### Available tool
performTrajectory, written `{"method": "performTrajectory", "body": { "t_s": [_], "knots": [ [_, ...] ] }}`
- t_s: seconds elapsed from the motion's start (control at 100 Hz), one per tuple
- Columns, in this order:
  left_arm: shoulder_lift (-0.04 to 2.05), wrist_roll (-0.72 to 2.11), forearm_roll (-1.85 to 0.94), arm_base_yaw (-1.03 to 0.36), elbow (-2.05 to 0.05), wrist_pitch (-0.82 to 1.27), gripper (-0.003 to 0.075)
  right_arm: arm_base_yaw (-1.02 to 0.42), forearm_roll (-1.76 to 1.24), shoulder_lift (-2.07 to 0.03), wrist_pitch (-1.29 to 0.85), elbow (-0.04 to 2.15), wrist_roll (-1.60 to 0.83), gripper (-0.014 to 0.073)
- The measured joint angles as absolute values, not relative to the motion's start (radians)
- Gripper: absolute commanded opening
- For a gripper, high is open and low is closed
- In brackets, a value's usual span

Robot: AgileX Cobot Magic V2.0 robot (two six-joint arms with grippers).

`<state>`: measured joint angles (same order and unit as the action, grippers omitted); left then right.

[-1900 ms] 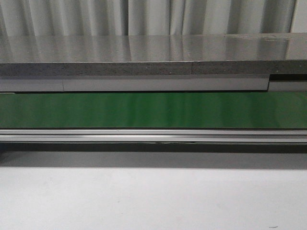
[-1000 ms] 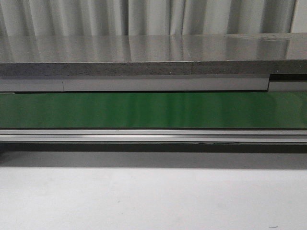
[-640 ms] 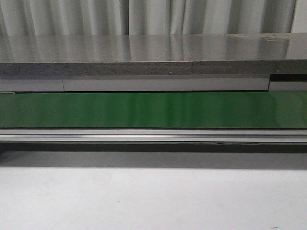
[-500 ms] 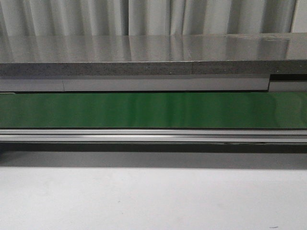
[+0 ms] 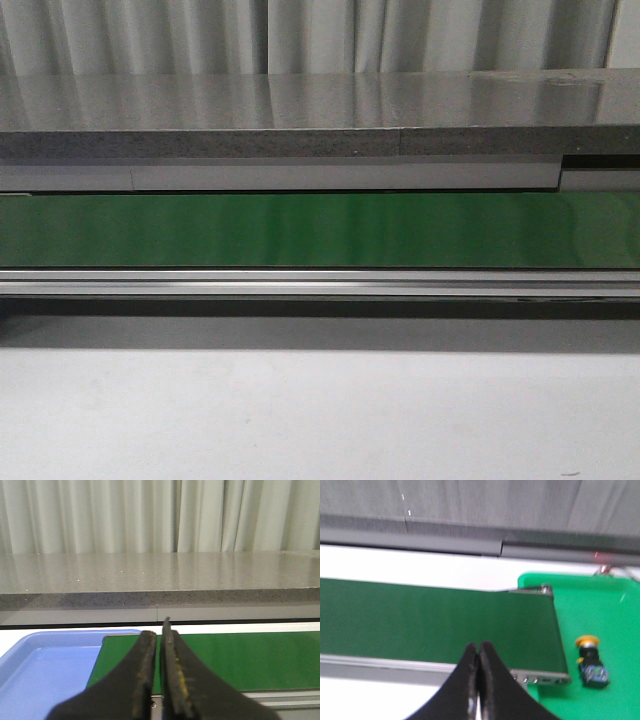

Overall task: Move button from right to left
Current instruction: 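Move the right gripper over the green bin toward the yellow button, then lower the right gripper around the yellow-capped button and close it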

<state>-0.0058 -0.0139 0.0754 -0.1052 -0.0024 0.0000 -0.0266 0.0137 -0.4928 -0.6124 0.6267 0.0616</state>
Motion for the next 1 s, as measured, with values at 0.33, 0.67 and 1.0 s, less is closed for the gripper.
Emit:
{"method": "performTrajectory", "body": {
  "t_s": [0.33, 0.67, 1.0],
  "knots": [
    [-0.006, -0.014, 0.075, -0.105, -0.002, 0.0, 0.0005, -0.027, -0.069, -0.818, -0.646, 0.735, 0.077, -0.0068],
    [-0.006, -0.014, 0.075, -0.105, -0.002, 0.0, 0.0005, -0.027, -0.077, -0.974, -0.596, 0.735, 0.077, 0.0167],
    [-0.006, -0.014, 0.075, -0.105, -0.002, 0.0, 0.0005, -0.027, -0.099, -0.978, -0.598, 0.74, 0.077, 0.0592]
  ]
}}
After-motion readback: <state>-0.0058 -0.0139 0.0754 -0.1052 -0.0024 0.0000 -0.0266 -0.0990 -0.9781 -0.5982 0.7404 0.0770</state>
